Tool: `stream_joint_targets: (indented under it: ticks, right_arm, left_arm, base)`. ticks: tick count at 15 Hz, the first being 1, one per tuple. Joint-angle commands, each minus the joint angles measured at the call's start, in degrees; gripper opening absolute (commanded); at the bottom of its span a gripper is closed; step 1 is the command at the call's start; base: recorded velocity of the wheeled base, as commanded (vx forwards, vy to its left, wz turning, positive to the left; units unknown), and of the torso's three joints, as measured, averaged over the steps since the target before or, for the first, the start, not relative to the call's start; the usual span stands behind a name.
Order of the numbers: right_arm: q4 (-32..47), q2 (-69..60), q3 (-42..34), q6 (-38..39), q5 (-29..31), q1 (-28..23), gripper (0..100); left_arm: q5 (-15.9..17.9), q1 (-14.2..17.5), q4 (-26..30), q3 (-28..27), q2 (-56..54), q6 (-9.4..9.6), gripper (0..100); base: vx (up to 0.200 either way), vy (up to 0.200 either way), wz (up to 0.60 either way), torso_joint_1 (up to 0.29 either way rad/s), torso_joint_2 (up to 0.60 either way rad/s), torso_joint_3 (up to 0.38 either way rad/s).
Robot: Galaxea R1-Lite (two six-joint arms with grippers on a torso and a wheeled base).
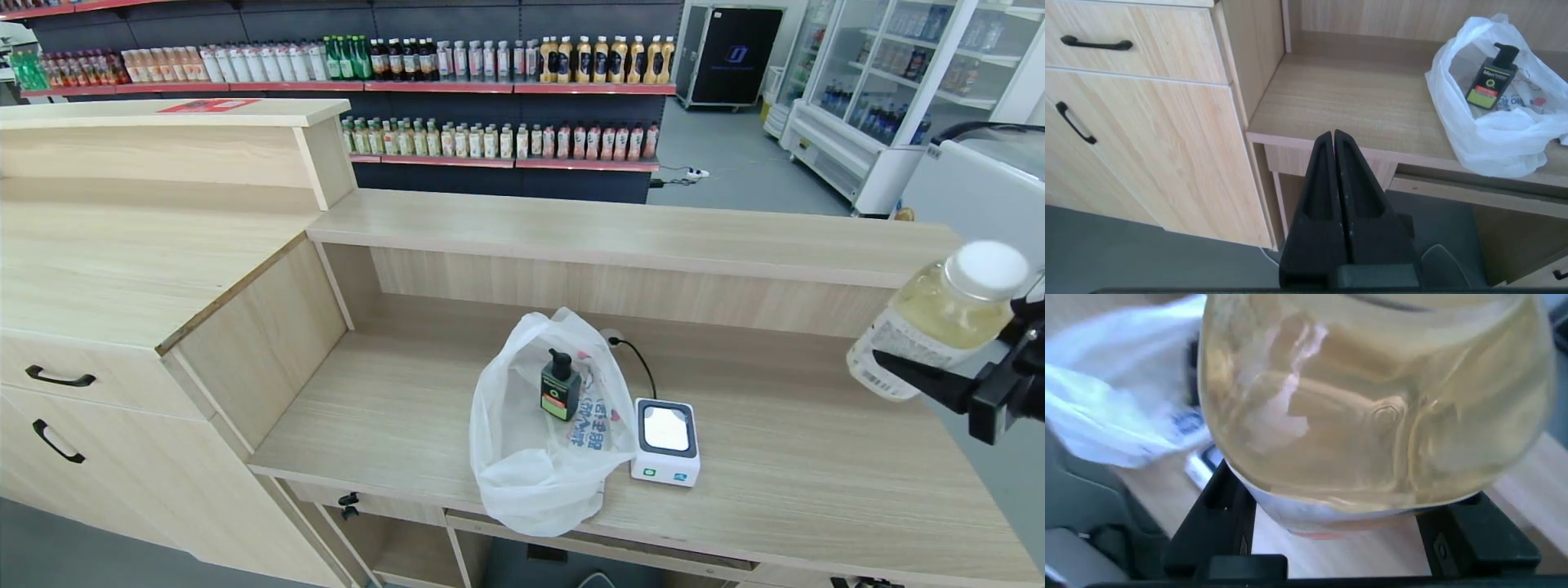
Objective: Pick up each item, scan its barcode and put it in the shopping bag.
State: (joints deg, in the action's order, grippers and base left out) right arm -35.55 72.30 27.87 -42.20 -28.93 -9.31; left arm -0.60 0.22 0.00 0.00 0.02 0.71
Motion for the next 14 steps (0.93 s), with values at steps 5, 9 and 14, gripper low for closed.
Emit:
stream_joint_targets:
  ticks: [5, 9, 14]
  right_arm:
    - [-2.86, 3.99, -2.20, -14.13, -0.78, -10.29, 0]
    - [-3.12, 5.83, -1.94, -23.54, -5.61, -10.64, 0]
    - [-4.71, 13.39, -1.76, -28.20, -13.52, -10.20, 0]
  left_arm:
    - [-0.02, 0.04, 0.00, 0.00, -0.02, 0.00, 0]
    - [-0.02, 0.04, 0.00, 0.00, -0.02, 0.00, 0]
    - [-0.02, 0.04, 0.00, 0.00, -0.02, 0.00, 0]
  base:
    - [0.000, 0.000, 0.00, 0.000, 0.00, 0.000]
    - [0.000, 0.000, 0.45, -0.001, 0.00, 0.004]
    - [0.000, 0.000, 0.36, 0.000, 0.00, 0.001]
